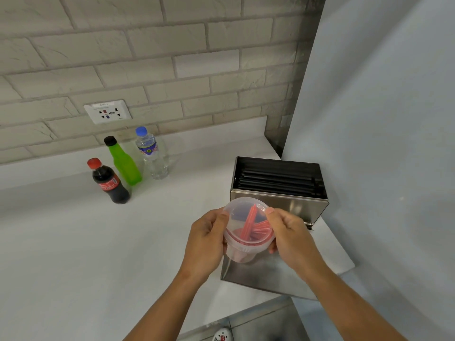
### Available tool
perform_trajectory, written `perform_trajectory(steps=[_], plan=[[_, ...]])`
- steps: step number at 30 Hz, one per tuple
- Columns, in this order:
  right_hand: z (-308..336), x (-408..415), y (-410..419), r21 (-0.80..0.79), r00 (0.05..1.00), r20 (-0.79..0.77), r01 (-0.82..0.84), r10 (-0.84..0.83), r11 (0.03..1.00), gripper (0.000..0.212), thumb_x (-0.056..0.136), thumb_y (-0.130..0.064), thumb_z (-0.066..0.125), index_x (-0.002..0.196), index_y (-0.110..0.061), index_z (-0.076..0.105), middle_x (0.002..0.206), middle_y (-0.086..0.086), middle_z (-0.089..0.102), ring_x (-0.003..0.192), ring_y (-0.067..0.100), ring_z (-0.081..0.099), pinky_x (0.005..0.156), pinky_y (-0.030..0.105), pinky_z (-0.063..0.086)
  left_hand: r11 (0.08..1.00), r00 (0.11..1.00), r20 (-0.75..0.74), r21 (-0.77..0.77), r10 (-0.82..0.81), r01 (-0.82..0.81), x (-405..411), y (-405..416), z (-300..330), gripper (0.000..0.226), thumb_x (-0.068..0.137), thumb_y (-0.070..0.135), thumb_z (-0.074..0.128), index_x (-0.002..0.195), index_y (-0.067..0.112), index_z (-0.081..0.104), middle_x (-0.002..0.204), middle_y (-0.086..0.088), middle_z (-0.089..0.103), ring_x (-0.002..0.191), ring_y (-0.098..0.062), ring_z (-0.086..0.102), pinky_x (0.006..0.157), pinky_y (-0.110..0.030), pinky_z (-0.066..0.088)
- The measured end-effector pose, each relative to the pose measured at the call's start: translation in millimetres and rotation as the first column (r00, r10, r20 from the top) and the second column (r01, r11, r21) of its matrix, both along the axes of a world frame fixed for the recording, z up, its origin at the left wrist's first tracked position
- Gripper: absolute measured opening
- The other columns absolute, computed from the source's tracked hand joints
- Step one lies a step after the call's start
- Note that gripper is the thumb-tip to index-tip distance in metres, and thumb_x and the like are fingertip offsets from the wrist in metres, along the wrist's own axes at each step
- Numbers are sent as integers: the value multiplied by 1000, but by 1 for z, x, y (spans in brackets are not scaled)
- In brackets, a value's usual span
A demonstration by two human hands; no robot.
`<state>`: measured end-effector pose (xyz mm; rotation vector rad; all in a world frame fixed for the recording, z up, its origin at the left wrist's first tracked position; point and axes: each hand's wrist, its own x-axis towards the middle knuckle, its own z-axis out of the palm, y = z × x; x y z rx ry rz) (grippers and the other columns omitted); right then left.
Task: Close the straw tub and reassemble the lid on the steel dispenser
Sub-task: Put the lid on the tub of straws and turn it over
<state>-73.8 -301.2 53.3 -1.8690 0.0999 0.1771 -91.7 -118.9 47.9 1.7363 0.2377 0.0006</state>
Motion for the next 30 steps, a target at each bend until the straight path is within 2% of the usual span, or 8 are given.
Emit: perform_trajectory(steps=[4, 7, 11, 14, 17, 20, 24, 30], plan=[[-9, 7, 17, 92, 997, -19, -67, 69, 993, 29, 107, -41, 46, 109, -27, 72, 65, -3, 70, 53, 12, 64, 53, 25, 55, 998, 999, 17, 39, 39, -39, 8, 29, -9, 26, 110, 26, 50, 107, 29, 76, 68, 24, 69, 58, 6, 63, 50, -9, 46], [-15, 16, 36, 153, 995, -40, -80, 87, 985, 24, 105, -37, 52, 110, -27, 74, 73, 4, 74, 60, 18, 70, 56, 29, 58, 992, 996, 26, 91, 89, -91, 15, 53, -18, 26, 110, 27, 51, 115, 24, 76, 67, 25, 68, 59, 5, 62, 53, -9, 46], [-26, 32, 62, 185, 992, -81, -77, 93, 980, 20, 102, -25, 60, 117, -21, 73, 90, 12, 74, 67, 17, 74, 60, 29, 61, 972, 993, -10, 207, 116, -112, 28, 82, -30, 31, 109, 37, 50, 122, 22, 74, 75, 14, 68, 60, -2, 61, 65, -20, 47], [-34, 43, 79, 159, 988, -104, -98, 115, 982, 25, 100, -20, 64, 124, -20, 70, 98, 11, 73, 76, 20, 77, 66, 33, 64, 964, 992, -52, 247, 112, -96, 38, 102, -41, 34, 108, 40, 51, 128, 21, 71, 85, 6, 70, 68, -10, 63, 72, -29, 50], [-43, 52, 95, 146, 983, -124, -117, 135, 982, 18, 99, -18, 64, 114, -21, 74, 99, 11, 74, 83, 28, 77, 70, 36, 65, 954, 989, -107, 294, 99, -64, 48, 120, -53, 36, 108, 38, 50, 134, 19, 66, 96, 0, 73, 79, -19, 68, 79, -34, 54], [-50, 58, 110, 141, 979, -146, -121, 141, 983, 17, 99, -21, 65, 114, -20, 74, 98, 12, 75, 80, 25, 77, 70, 35, 65, 939, 986, -136, 340, 95, -43, 54, 133, -61, 37, 109, 37, 48, 136, 19, 65, 102, 0, 73, 86, -20, 70, 82, -33, 53], [-57, 65, 122, 147, 980, -140, -120, 141, 982, 16, 99, -23, 66, 113, -21, 74, 100, 10, 74, 80, 28, 77, 69, 34, 64, 936, 983, -149, 349, 104, -47, 60, 143, -66, 36, 108, 35, 48, 135, 19, 66, 101, 4, 73, 88, -16, 70, 81, -33, 53], [-58, 70, 132, 130, 984, -112, -121, 136, 984, 12, 99, -24, 67, 102, -35, 72, 105, 9, 73, 80, 30, 77, 72, 39, 66, 937, 982, -151, 344, 113, -54, 65, 151, -68, 38, 108, 37, 48, 137, 19, 64, 101, 3, 73, 88, -16, 69, 80, -31, 50]])
